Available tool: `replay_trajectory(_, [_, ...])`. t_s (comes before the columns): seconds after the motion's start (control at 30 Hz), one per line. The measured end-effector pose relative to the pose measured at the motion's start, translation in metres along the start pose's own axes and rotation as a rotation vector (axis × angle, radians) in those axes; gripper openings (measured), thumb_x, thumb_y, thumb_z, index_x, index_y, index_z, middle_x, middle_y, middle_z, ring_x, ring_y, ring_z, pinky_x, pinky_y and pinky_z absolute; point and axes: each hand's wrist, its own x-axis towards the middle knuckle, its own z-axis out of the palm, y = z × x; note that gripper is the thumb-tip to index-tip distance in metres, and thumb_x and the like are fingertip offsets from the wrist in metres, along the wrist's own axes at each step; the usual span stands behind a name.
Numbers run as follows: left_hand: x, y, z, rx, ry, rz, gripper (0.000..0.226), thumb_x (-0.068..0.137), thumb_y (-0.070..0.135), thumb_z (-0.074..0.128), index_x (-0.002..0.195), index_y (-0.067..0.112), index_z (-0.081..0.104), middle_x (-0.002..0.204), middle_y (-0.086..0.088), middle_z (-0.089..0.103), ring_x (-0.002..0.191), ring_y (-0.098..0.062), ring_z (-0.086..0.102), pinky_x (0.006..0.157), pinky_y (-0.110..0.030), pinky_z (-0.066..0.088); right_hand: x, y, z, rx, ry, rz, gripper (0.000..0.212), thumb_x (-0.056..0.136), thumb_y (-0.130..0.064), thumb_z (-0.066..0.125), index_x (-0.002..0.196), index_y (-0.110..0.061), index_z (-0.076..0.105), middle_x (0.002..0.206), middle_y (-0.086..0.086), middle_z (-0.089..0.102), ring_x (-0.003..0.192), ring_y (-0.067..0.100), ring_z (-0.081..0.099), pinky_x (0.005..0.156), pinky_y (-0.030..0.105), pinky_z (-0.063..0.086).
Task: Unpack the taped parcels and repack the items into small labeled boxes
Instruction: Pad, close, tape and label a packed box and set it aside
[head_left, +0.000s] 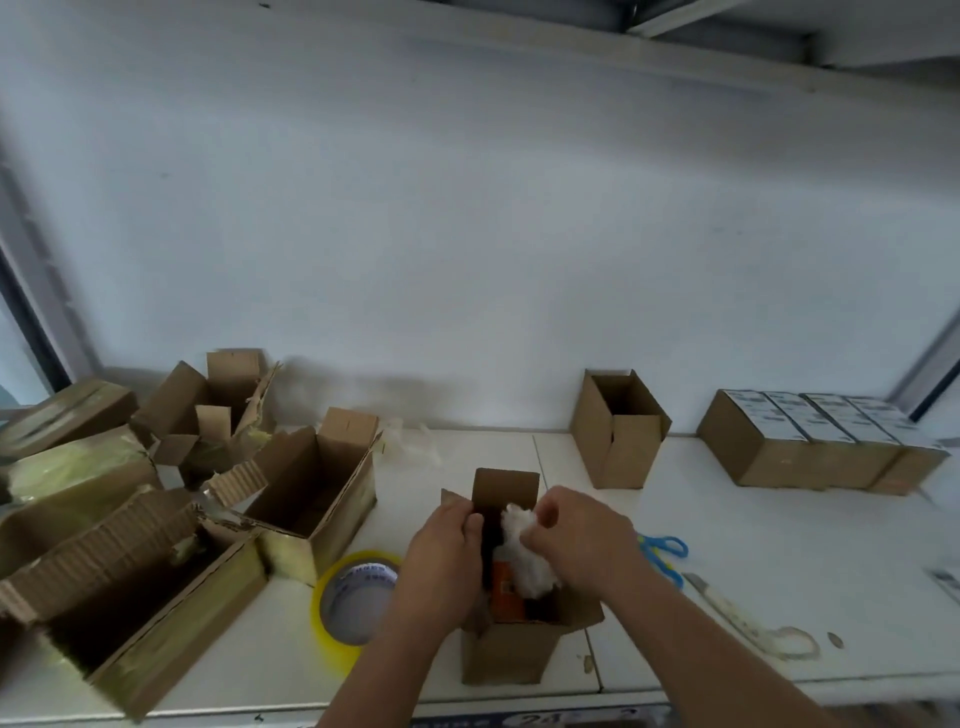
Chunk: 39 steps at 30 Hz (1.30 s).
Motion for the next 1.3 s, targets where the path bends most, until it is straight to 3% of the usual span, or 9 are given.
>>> replay_trajectory(0.07, [-0.004, 0.0, 0.007, 0.008, 0.032, 0.001, 0.021, 0.104, 0.019, 0.038, 0.086, 0.018, 0.049, 0.09, 0.001, 0.053, 0.076, -0.013, 0.047, 0.066, -0.025, 0.032, -0.005, 0.005, 0.015, -0.177, 0.086, 0.01, 0.011, 0.09, -0.041, 0.051, 0.096, -0.035, 0.044, 0.085, -0.01, 0.047, 0.098, 0.015, 0.052, 0.099, 0.035, 0.032])
replay_trajectory(0.23, [-0.005, -0.003, 0.015, 0.045, 0.076, -0.01, 0.021, 0.104, 0.02, 0.036, 0.088, 0.014, 0.049, 0.086, 0.001, 0.051, 0.077, -0.017, 0.049, 0.065, -0.027, 0.03, -0.005, 0.014, 0.029, -0.126, 0.145, 0.045, 0.009, 0.089, -0.039, 0.052, 0.093, -0.037, 0.045, 0.092, -0.011, 0.048, 0.113, 0.015, 0.048, 0.108, 0.037, 0.028])
replay_trajectory(0.3, [-0.004, -0.005, 0.012, 0.069, 0.067, -0.028, 0.021, 0.104, 0.02, 0.035, 0.09, 0.012, 0.05, 0.086, -0.001, 0.05, 0.079, -0.019, 0.05, 0.065, -0.028, 0.03, -0.003, 0.018, 0.03, -0.151, 0.124, 0.059, 0.008, 0.09, -0.043, 0.056, 0.096, -0.038, 0.057, 0.117, -0.008, 0.048, 0.126, 0.016, 0.039, 0.109, 0.037, 0.028])
replay_trajectory(0.4, [-0.004, -0.006, 0.01, 0.092, 0.045, -0.023, 0.021, 0.105, 0.02, 0.033, 0.09, 0.013, 0.047, 0.085, -0.002, 0.049, 0.078, -0.019, 0.048, 0.065, -0.027, 0.028, -0.001, 0.022, 0.028, -0.114, 0.06, 0.127, 0.016, 0.089, -0.047, 0.059, 0.102, -0.039, 0.066, 0.147, -0.004, 0.032, 0.136, 0.022, 0.029, 0.109, 0.041, 0.031])
replay_trajectory(0.67, [-0.003, -0.008, 0.01, 0.139, 0.008, -0.018, 0.021, 0.105, 0.018, 0.034, 0.104, 0.012, 0.054, 0.103, -0.005, 0.058, 0.093, -0.021, 0.057, 0.07, -0.025, 0.033, -0.001, 0.026, 0.031, -0.15, 0.059, 0.008, 0.01, 0.097, -0.026, 0.052, 0.105, -0.032, 0.053, 0.156, 0.0, 0.015, 0.118, 0.014, 0.051, 0.096, 0.03, 0.048])
replay_trajectory(0.8, [-0.004, -0.008, 0.009, 0.163, -0.007, -0.007, 0.02, 0.104, 0.018, 0.034, 0.101, 0.013, 0.053, 0.099, -0.004, 0.057, 0.093, -0.021, 0.057, 0.075, -0.026, 0.039, 0.001, 0.028, 0.032, -0.217, -0.024, 0.014, 0.025, 0.1, -0.035, 0.048, 0.121, -0.042, 0.058, 0.163, 0.001, 0.004, 0.142, 0.024, 0.03, 0.113, 0.046, 0.031])
replay_trajectory(0.9, [-0.005, -0.008, 0.006, 0.18, -0.015, -0.001, 0.021, 0.104, 0.017, 0.034, 0.107, 0.014, 0.054, 0.105, -0.004, 0.059, 0.096, -0.019, 0.058, 0.081, -0.026, 0.042, 0.004, 0.027, 0.038, -0.251, -0.125, 0.049, 0.036, 0.101, -0.049, 0.036, 0.131, -0.044, 0.054, 0.164, 0.003, -0.005, 0.147, 0.028, 0.016, 0.116, 0.052, 0.022])
replay_trajectory(1.07, [-0.002, -0.007, 0.006, 0.197, -0.056, -0.029, 0.026, 0.104, 0.016, 0.033, 0.12, 0.016, 0.055, 0.122, -0.002, 0.059, 0.108, -0.017, 0.057, 0.094, -0.027, 0.043, 0.011, 0.024, 0.042, -0.281, -0.251, 0.141, 0.077, 0.084, -0.084, 0.015, 0.141, -0.042, 0.045, 0.163, 0.003, -0.014, 0.15, 0.03, -0.003, 0.116, 0.058, 0.007])
replay_trajectory(1.3, [-0.001, 0.001, 0.005, 0.214, -0.061, -0.066, 0.031, 0.105, 0.022, 0.034, 0.132, 0.015, 0.051, 0.132, -0.003, 0.056, 0.118, -0.017, 0.053, 0.096, -0.024, 0.038, 0.016, 0.015, 0.033, -0.202, -0.347, 0.252, 0.096, 0.081, -0.086, 0.022, 0.154, -0.023, 0.024, 0.164, 0.002, -0.004, 0.15, 0.029, -0.004, 0.117, 0.056, 0.005])
